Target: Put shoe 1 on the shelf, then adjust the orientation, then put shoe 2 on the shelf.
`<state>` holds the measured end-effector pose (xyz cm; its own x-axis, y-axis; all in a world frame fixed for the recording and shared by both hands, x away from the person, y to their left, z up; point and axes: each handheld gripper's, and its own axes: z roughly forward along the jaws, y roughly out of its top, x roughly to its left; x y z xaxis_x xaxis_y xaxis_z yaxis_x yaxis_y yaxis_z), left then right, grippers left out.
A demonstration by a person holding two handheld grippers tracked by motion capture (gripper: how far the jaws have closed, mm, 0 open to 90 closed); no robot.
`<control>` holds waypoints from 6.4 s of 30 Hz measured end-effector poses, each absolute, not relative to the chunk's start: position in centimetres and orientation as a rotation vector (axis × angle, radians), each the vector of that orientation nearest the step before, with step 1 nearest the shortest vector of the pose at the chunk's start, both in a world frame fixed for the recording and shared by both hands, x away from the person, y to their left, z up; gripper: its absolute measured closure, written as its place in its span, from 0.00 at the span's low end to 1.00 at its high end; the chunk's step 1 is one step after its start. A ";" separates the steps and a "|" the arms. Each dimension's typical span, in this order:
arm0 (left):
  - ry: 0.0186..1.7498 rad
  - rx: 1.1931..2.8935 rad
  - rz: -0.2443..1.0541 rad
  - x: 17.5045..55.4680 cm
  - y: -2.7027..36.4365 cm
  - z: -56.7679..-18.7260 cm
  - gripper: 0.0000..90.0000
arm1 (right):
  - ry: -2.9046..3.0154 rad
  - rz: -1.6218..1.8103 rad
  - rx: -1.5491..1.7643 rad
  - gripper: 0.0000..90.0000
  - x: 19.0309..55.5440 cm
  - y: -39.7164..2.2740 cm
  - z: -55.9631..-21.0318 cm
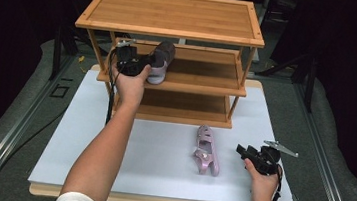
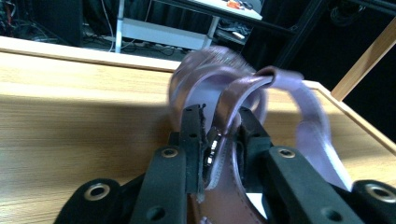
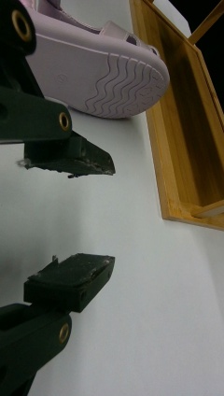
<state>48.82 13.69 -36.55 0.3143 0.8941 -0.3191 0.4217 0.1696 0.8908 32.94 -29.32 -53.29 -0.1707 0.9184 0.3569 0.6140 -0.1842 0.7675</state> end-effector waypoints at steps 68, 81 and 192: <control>1.210 1.583 0.580 32.0 27.5 -49.2 0.51 | 1.970 1.256 1.310 0.72 30.8 -22.0 -49.8; 1.244 1.578 0.584 31.9 27.9 -49.5 0.50 | 2.016 1.227 1.327 0.83 31.3 -22.2 -50.6; 1.233 1.694 0.444 32.9 26.7 -51.0 0.54 | 2.846 0.118 1.250 0.93 38.7 -20.8 -48.2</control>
